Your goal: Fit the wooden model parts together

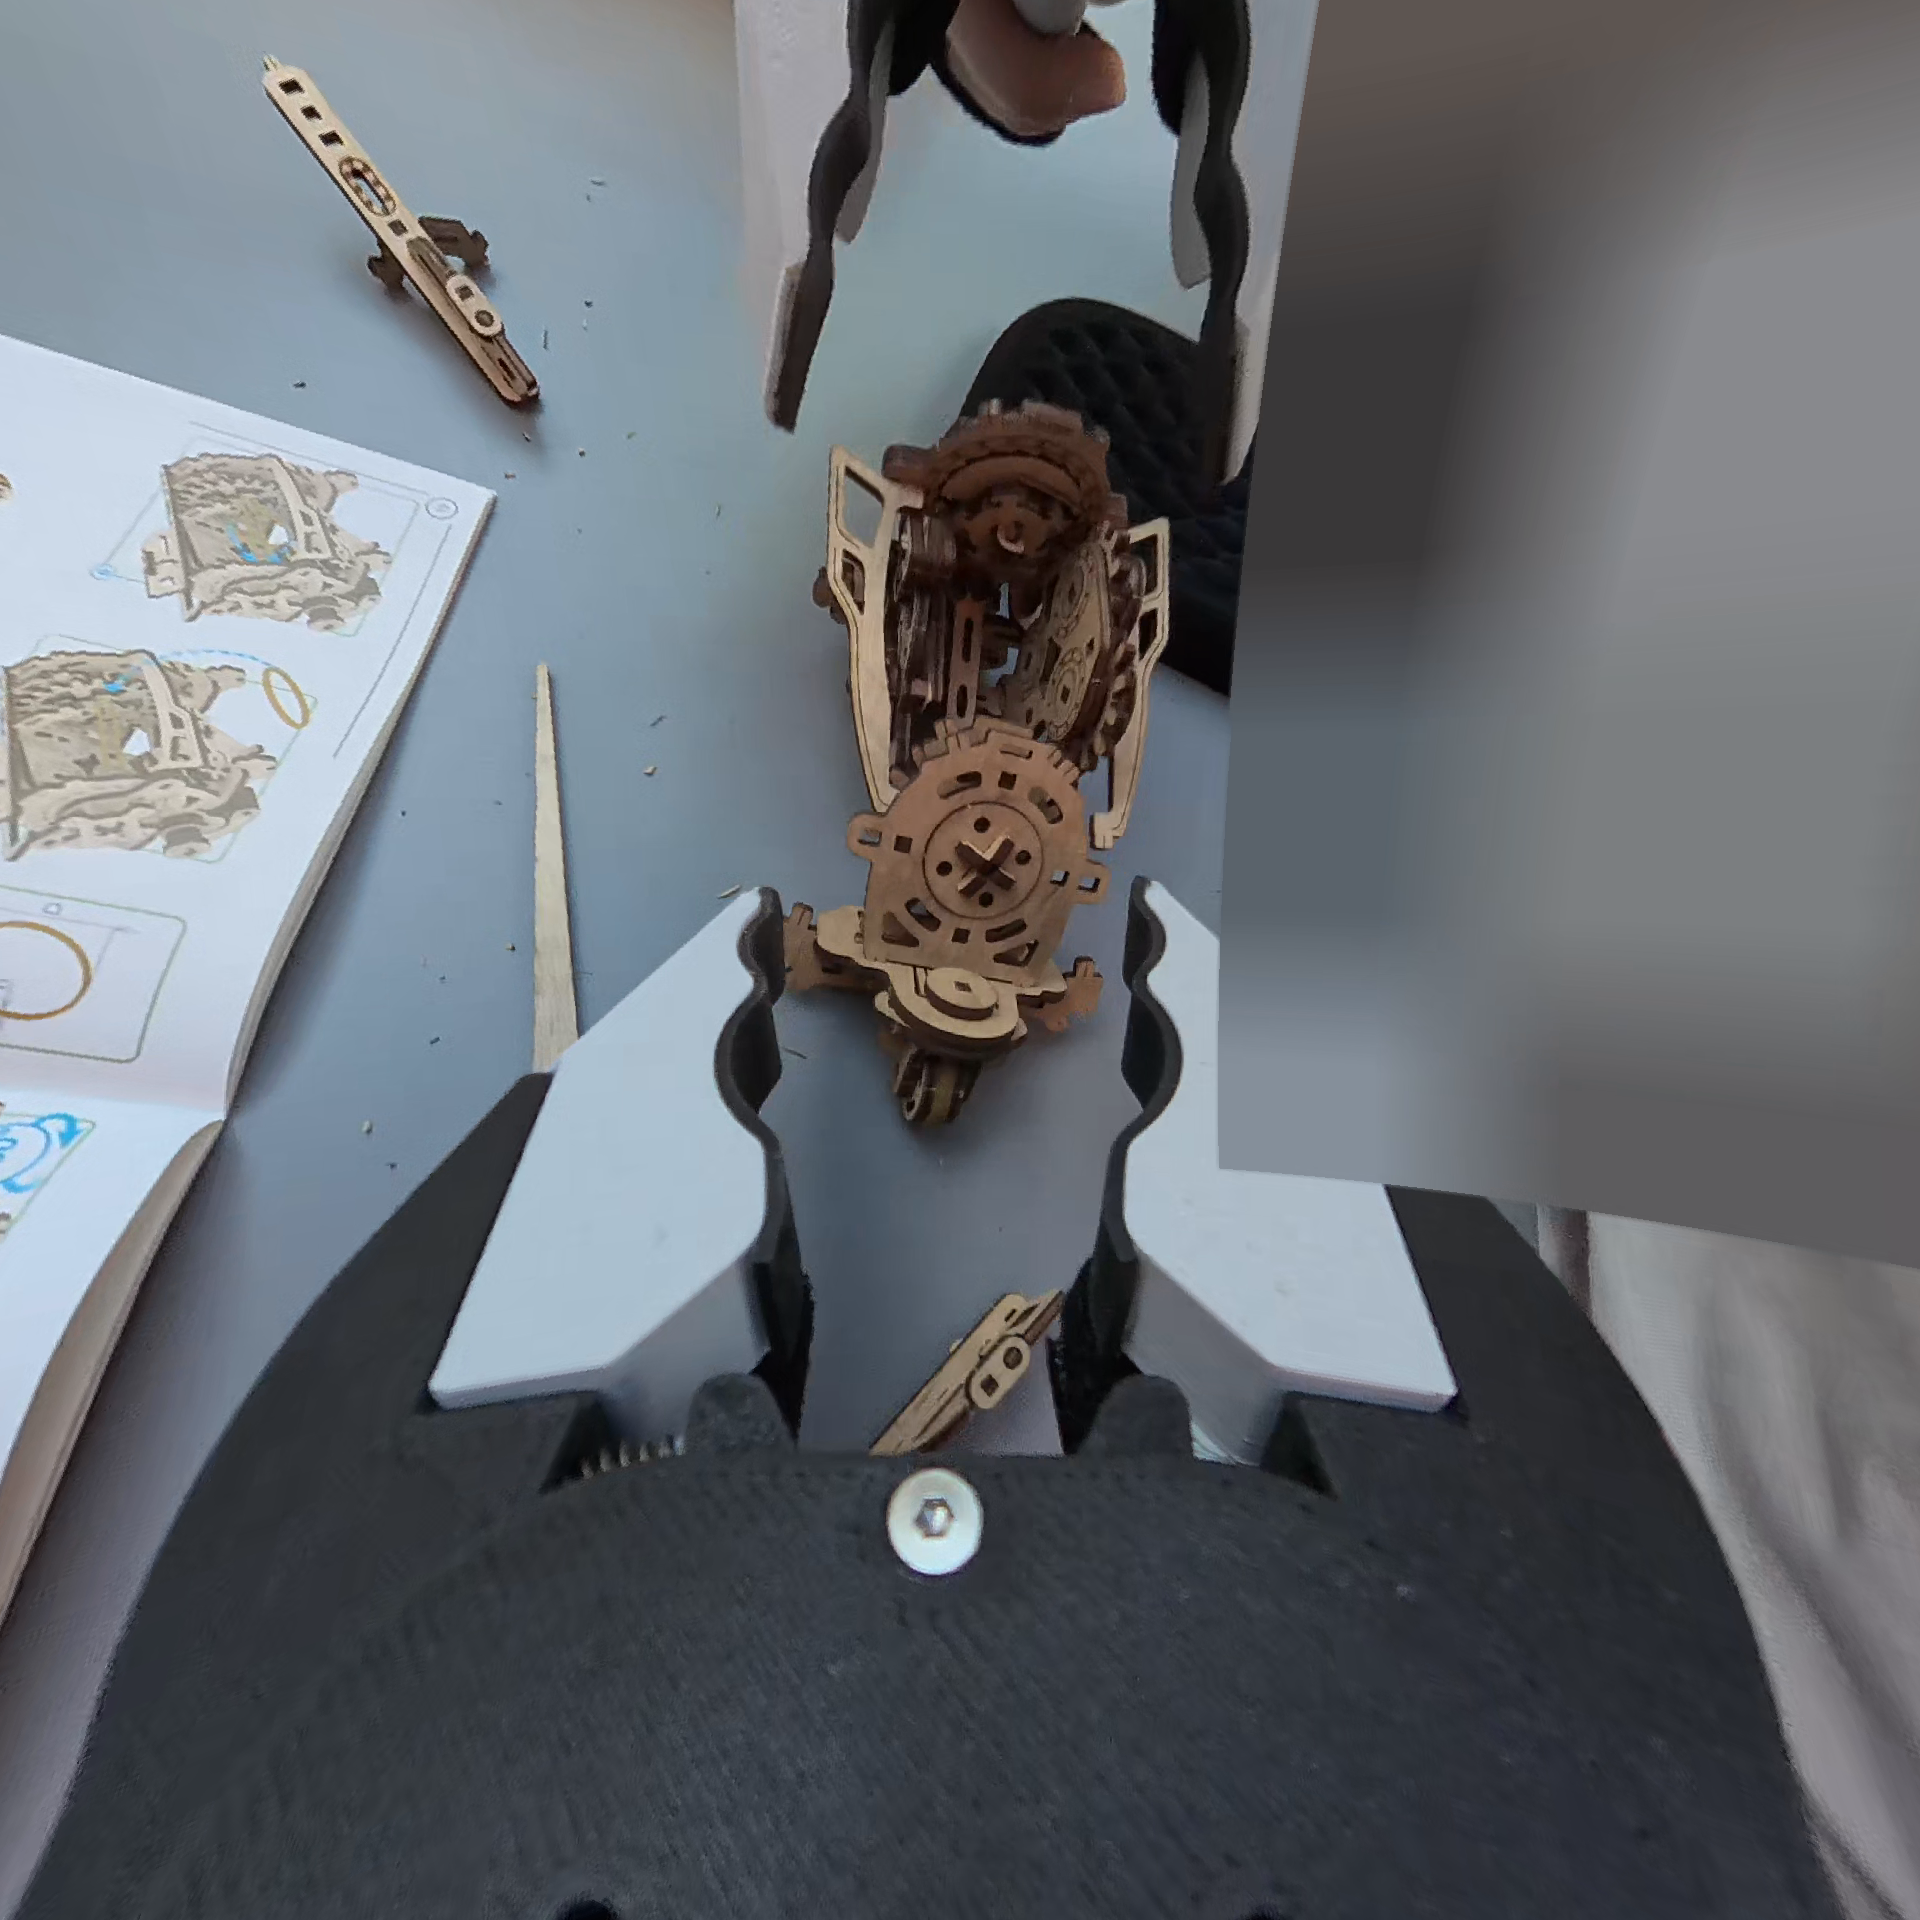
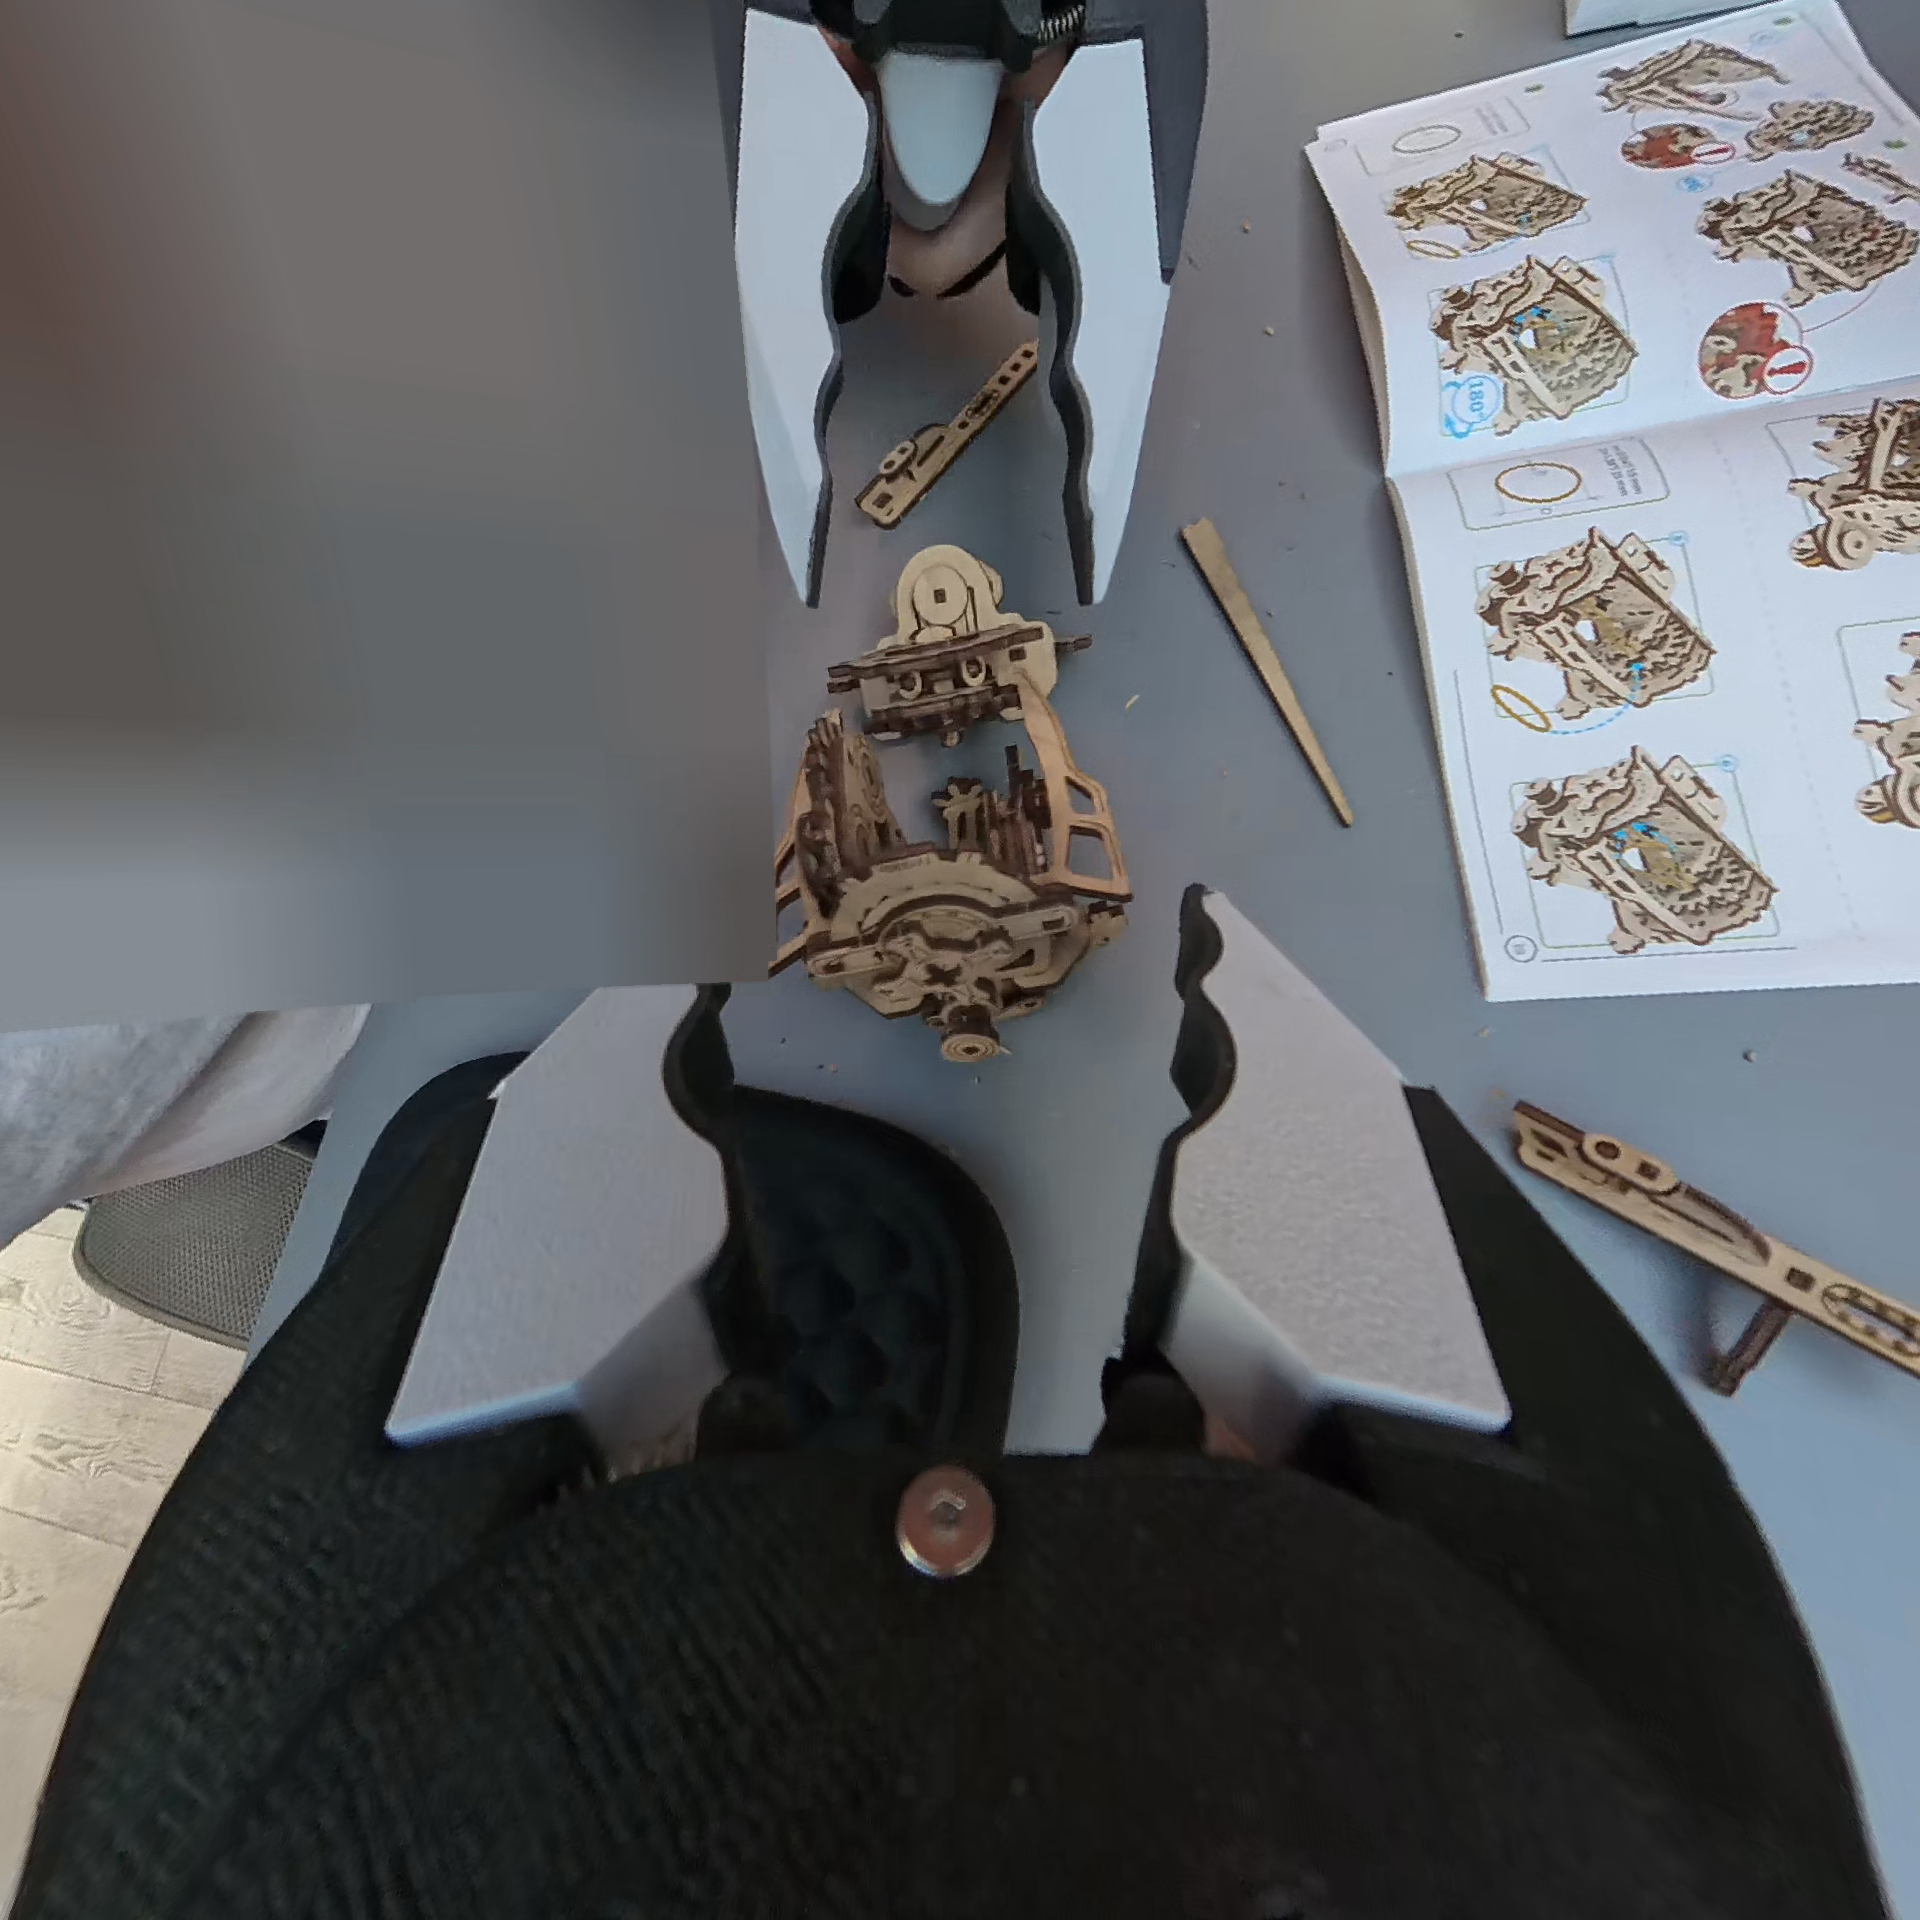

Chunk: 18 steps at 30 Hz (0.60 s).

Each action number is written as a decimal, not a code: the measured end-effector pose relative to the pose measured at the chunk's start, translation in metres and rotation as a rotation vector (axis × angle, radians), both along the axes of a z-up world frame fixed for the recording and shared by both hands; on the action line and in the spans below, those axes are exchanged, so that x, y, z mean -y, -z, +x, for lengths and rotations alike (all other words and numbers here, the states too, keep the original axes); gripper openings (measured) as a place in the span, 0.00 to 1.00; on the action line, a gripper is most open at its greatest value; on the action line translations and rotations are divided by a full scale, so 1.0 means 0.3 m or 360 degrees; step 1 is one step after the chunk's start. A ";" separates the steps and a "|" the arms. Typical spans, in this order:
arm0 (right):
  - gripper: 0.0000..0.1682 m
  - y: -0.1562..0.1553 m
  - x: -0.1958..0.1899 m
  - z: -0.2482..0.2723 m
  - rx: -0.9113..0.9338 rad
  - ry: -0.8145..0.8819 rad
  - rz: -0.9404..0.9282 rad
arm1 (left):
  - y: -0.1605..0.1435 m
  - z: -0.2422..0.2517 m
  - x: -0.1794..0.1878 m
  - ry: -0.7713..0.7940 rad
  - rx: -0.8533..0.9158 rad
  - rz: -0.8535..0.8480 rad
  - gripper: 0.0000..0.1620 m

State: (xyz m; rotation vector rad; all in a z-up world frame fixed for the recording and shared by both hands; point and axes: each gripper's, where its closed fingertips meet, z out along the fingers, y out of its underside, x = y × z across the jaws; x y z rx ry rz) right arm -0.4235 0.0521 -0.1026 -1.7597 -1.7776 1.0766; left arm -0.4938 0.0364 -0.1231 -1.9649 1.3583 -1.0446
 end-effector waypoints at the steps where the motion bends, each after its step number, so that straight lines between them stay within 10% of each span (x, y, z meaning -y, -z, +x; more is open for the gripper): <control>1: 0.52 -0.004 0.010 0.012 -0.0012 0.0012 -0.0002 | 0.003 -0.009 0.003 -0.0007 -0.0030 0.0031 0.39; 18: 0.44 0.088 0.015 0.019 -0.0091 0.0035 0.0287 | 0.093 -0.008 0.007 0.0002 -0.0441 0.0331 0.33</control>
